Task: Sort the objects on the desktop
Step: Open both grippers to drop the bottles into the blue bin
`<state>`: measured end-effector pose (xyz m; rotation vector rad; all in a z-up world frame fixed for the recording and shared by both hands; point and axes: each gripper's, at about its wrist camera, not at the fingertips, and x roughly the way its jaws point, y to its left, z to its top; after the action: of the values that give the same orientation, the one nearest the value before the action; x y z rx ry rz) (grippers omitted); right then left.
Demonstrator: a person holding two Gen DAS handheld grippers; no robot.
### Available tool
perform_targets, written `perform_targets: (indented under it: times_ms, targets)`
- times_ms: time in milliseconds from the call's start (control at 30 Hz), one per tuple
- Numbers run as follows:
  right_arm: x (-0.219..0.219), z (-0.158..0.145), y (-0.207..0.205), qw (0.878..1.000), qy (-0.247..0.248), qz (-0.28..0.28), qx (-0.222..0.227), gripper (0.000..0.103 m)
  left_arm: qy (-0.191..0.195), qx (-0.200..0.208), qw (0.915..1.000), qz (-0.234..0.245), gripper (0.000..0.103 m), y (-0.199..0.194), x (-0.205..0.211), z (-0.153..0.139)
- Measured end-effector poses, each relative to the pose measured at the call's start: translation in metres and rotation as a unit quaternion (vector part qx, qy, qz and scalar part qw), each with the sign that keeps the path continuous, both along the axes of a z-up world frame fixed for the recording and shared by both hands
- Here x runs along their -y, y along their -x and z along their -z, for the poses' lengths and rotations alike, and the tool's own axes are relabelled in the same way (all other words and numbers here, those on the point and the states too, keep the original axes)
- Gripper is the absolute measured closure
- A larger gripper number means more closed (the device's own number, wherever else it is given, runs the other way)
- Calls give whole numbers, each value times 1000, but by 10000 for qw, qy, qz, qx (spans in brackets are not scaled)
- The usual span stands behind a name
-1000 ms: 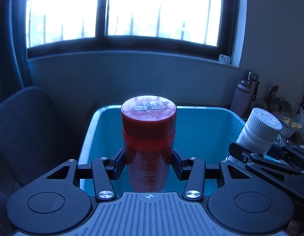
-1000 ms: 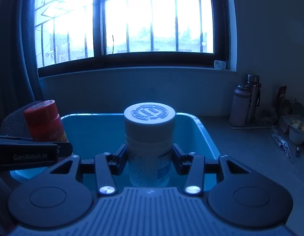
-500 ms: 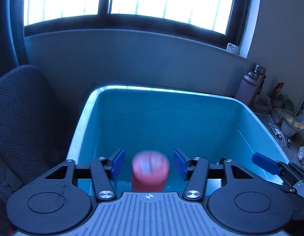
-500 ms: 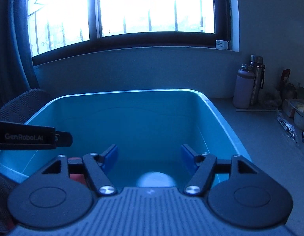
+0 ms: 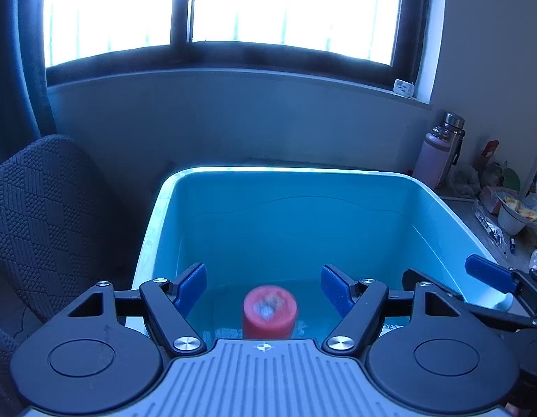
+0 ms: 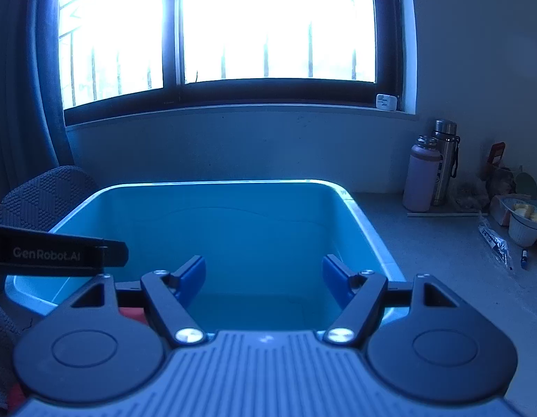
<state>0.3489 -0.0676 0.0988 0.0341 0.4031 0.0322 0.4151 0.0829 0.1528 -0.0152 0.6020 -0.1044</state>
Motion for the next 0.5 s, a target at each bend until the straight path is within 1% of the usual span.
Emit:
perform_targets:
  times_ms: [233, 500]
  targets:
    - [5, -11, 22, 10000, 5, 34, 85, 29, -128, 80, 9999, -18, 28, 22, 2, -12]
    - [15, -20, 62, 9997, -196, -11, 137, 25, -145, 320, 9994, -9, 28, 71, -5, -39]
